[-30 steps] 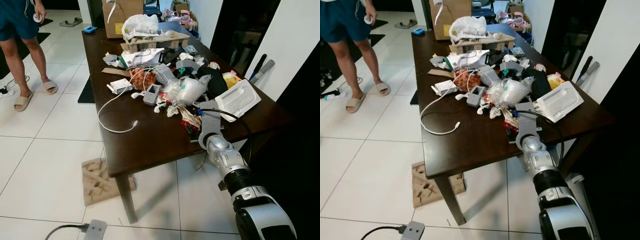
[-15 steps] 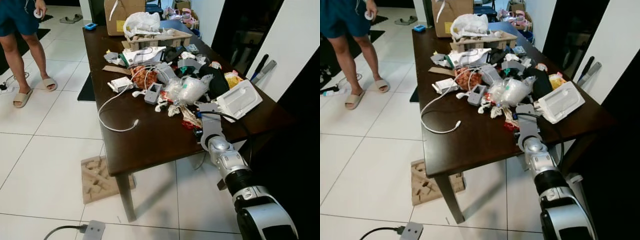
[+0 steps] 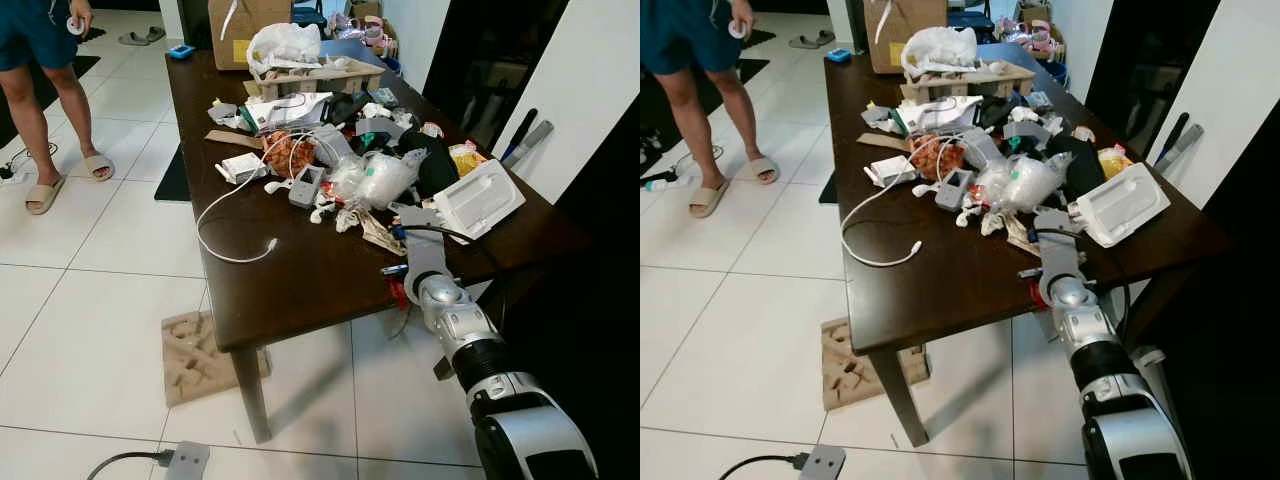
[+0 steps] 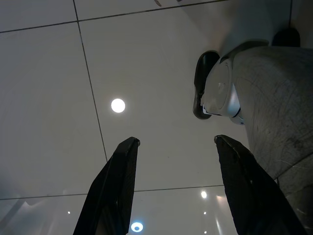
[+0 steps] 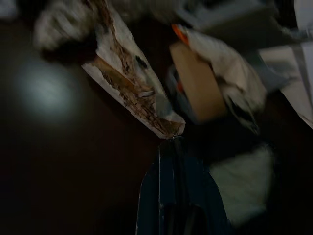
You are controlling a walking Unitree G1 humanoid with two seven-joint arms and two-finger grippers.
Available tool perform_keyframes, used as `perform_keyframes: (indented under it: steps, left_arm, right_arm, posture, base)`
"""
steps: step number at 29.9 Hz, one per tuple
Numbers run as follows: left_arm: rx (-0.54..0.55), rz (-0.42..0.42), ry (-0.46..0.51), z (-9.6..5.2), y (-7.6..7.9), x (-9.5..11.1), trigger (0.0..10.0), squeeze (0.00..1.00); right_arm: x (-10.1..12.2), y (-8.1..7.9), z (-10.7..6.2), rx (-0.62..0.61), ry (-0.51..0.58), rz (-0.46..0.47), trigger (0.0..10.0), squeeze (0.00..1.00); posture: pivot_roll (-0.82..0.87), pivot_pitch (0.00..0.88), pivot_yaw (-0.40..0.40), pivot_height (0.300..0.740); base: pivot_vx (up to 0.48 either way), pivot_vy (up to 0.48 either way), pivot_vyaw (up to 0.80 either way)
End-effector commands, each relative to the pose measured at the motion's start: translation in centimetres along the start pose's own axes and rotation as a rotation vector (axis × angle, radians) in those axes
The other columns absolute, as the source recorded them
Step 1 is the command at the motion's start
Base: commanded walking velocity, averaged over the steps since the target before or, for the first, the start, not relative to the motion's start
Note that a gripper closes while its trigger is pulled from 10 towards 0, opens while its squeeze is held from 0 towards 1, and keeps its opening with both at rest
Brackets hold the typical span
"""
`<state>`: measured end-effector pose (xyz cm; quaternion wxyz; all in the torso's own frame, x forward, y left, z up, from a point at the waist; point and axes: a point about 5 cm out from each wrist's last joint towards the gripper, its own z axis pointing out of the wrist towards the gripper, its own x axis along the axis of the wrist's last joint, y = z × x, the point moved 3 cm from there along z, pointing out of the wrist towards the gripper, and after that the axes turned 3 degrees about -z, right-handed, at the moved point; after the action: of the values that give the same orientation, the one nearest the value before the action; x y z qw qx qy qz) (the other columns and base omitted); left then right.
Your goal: Picking trash to rubbish bin
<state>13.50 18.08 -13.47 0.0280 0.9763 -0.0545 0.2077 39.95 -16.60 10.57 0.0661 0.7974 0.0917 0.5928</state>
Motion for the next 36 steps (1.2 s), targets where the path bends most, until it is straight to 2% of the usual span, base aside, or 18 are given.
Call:
perform_keyframes:
  steps: [1,3,4,5,11,19,23,24,25,26,29,36]
  left_arm:
    - [-0.037,-0.01,-0.038,0.0,1.1,-1.3,10.0,0.0]
    - [-0.037,-0.01,-0.038,0.0,1.1,-1.2,10.0,0.0]
    - [-0.037,-0.01,-0.038,0.0,1.1,-1.2,10.0,0.0]
    - [-0.038,-0.01,-0.037,0.0,1.2,-1.2,10.0,0.0]
    - [-0.04,-0.007,-0.036,0.0,1.2,-1.1,10.0,0.0]
    - [-0.04,-0.006,-0.031,0.1,1.2,-0.9,10.0,0.0]
    - [-0.04,-0.006,-0.031,0.1,1.2,-0.9,10.0,0.0]
    - [-0.041,-0.006,-0.032,0.1,1.2,-0.9,10.0,0.0]
    - [-0.041,-0.006,-0.032,0.1,1.2,-0.9,10.0,0.0]
    - [-0.041,-0.005,-0.033,0.1,1.2,-0.9,10.0,0.0]
    - [-0.042,-0.005,-0.034,0.0,1.2,-1.0,10.0,0.0]
    - [-0.043,-0.009,-0.037,0.0,1.3,-1.2,10.0,0.0]
  right_arm:
    - [1.2,-0.2,0.0,0.025,0.06,0.074,0.0,0.0]
    - [2.0,-0.2,0.0,0.046,0.096,0.138,0.0,0.0]
    - [2.0,-0.2,0.0,0.046,0.096,0.138,0.0,0.0]
    - [2.9,-0.3,-0.1,0.087,0.135,0.21,0.0,0.0]
    - [4.5,0.0,-0.4,0.13,0.213,0.327,0.0,0.0]
    - [5.3,1.3,-0.4,0.095,0.264,0.395,0.0,0.0]
    - [5.4,1.2,-0.5,0.118,0.275,0.408,0.0,0.0]
    - [5.5,1.1,-0.6,0.133,0.282,0.412,9.6,0.0]
    - [5.8,0.8,-0.7,0.153,0.298,0.404,10.0,0.04]
    - [5.9,0.7,-0.8,0.159,0.31,0.395,10.0,1.0]
    - [5.7,0.8,-0.8,0.127,0.308,0.367,10.0,1.0]
    - [4.4,2.4,-0.2,-0.016,0.238,0.291,10.0,1.0]
  posture:
    - [0.04,0.128,-0.068,0.74]
    - [0.04,0.128,-0.068,0.74]
    - [0.04,0.128,-0.068,0.74]
    - [0.03,0.126,-0.065,0.74]
    - [0.03,0.126,-0.065,0.74]
    - [0.03,0.125,-0.059,0.74]
    - [0.03,0.125,-0.058,0.74]
    - [0.03,0.125,-0.058,0.74]
    - [0.03,0.127,-0.056,0.74]
    - [0.03,0.127,-0.056,0.74]
    - [0.03,0.132,-0.058,0.74]
    - [0.03,0.137,-0.062,0.74]
  base:
    - [0.0,0.0,0.0]
    - [0.0,0.0,0.0]
    - [0.0,0.0,0.0]
    - [0.0,0.0,0.0]
    - [0.0,0.0,0.0]
    - [0.0,0.0,0.0]
    - [0.0,0.0,0.0]
    - [0.0,0.0,0.0]
    - [0.0,0.0,0.0]
    - [0.0,0.0,0.0]
    - [0.0,0.0,0.0]
    - [0.0,0.0,0.0]
